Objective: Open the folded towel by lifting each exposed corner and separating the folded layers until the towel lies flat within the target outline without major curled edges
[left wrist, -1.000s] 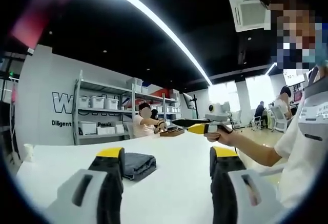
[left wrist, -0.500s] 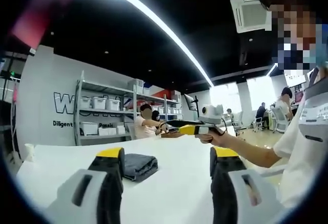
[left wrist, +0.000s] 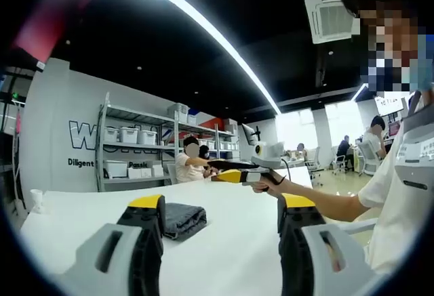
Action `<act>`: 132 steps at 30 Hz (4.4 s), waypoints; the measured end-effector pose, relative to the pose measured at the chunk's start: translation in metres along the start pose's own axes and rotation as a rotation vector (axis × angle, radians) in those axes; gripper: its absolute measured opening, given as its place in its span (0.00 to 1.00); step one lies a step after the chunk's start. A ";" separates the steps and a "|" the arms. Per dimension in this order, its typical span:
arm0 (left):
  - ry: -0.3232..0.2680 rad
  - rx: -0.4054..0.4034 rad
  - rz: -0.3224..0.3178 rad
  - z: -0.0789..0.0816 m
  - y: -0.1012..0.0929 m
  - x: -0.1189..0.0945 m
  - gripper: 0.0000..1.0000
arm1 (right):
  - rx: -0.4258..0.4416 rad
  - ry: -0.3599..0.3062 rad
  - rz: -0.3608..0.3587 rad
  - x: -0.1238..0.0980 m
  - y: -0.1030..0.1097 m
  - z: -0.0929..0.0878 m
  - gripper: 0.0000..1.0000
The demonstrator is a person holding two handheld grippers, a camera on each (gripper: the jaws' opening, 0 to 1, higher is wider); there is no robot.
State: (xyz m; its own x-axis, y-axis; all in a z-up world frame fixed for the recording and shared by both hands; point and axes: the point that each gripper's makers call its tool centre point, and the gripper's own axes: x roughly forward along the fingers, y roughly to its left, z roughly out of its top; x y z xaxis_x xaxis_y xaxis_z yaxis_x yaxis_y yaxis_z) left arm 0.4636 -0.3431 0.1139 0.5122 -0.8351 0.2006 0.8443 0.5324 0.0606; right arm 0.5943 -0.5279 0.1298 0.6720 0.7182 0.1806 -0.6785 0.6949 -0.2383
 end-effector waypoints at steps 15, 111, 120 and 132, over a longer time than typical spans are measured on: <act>-0.008 0.006 -0.002 -0.006 -0.006 0.005 0.67 | -0.084 -0.008 0.020 0.035 -0.014 -0.010 0.74; 0.005 -0.012 -0.033 -0.018 -0.009 0.010 0.63 | -0.168 0.331 0.086 0.060 0.020 -0.151 0.56; 0.010 -0.016 -0.036 -0.020 -0.010 0.011 0.63 | -0.186 0.342 0.092 0.061 0.022 -0.154 0.56; 0.011 -0.016 -0.036 -0.021 -0.011 0.011 0.62 | -0.183 0.343 0.092 0.061 0.022 -0.154 0.56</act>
State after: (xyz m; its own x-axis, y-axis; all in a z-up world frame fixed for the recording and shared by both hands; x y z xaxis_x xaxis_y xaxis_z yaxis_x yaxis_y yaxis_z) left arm 0.4629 -0.3607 0.0952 0.4830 -0.8553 0.1875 0.8647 0.4996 0.0518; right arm 0.6659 -0.4749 -0.0112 0.6917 0.7016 -0.1711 -0.6974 0.5876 -0.4102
